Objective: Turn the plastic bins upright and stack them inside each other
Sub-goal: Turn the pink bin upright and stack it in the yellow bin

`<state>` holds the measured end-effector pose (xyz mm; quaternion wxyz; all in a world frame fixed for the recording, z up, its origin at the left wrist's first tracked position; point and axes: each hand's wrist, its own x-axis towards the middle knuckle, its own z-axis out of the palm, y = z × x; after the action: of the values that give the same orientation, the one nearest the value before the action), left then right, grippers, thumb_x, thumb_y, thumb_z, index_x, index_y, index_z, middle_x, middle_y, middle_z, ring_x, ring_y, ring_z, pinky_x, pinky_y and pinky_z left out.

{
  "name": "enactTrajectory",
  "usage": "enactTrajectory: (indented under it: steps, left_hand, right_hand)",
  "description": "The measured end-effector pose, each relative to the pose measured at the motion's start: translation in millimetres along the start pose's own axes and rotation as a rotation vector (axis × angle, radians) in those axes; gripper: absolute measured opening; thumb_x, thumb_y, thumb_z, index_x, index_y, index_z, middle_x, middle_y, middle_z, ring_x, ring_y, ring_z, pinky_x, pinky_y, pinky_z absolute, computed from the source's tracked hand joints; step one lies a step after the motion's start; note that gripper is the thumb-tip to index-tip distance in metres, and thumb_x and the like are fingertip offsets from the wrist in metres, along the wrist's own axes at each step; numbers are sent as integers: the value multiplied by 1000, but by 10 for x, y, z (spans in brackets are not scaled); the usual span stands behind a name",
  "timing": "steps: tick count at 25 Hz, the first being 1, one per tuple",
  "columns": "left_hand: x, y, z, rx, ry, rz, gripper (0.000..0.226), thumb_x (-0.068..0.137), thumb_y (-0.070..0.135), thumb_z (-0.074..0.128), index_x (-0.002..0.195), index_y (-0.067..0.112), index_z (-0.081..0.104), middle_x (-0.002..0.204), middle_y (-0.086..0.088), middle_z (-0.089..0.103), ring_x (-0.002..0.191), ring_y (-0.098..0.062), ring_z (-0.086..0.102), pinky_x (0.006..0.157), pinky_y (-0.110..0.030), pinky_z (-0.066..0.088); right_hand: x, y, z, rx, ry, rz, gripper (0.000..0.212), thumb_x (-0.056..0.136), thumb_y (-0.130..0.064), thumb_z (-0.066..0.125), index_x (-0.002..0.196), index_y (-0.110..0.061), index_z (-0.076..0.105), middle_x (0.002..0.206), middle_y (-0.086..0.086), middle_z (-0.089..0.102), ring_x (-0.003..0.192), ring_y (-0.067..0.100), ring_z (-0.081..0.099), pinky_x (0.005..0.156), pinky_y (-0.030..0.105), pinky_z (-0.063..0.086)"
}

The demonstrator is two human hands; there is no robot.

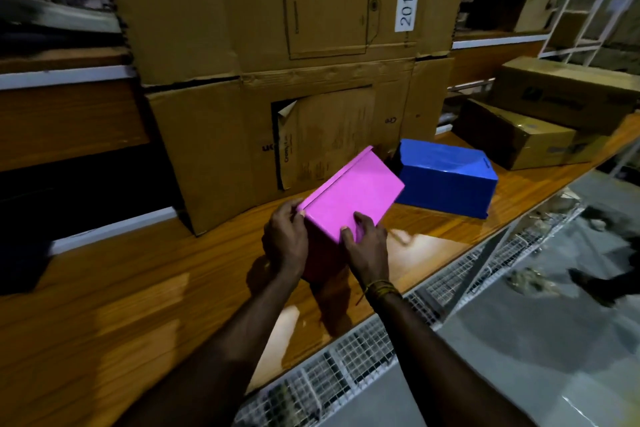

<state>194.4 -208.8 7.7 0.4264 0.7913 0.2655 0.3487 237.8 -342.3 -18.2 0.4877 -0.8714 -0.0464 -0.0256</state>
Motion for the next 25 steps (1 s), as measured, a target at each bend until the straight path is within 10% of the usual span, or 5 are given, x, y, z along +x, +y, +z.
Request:
enactTrajectory:
  steps: [7,13,20,25]
  left_hand:
    - [-401,-454,-937,-32,-120,238,26,82,9,62,105,14,72,104,-7,71,99,-28,65,88,-34,49]
    - [-975,-626,-1525,242,-118,369,25,74,20,72,98,26,74,93,7,74,83,-21,65,75,-30,50]
    - [-1367,-1036,-1975,354,-202,440,22,74,21,77,95,27,73,90,9,73,80,-19,63,78,-33,48]
    - [-1347,-1323,-2165,364,-262,465,19,79,35,66,96,28,72,91,10,71,84,-18,62,84,-32,35]
  right_hand:
    - [-866,-306,641,180,-46,67,59,87,-53,51,128,-10,57,127,19,61,120,31,54,99,35,42]
    - [-1366,-428,840,372,-157,213,44,81,-76,46,88,-37,67,96,2,67,90,26,64,79,41,53]
    - [-1801,-545,1022,326,-245,187,36,82,-18,70,117,-15,61,93,16,69,64,22,59,54,35,54]
    - [-1894,-447,1241,183,-233,105,37,59,-31,63,92,-18,74,83,12,76,69,28,67,70,46,57]
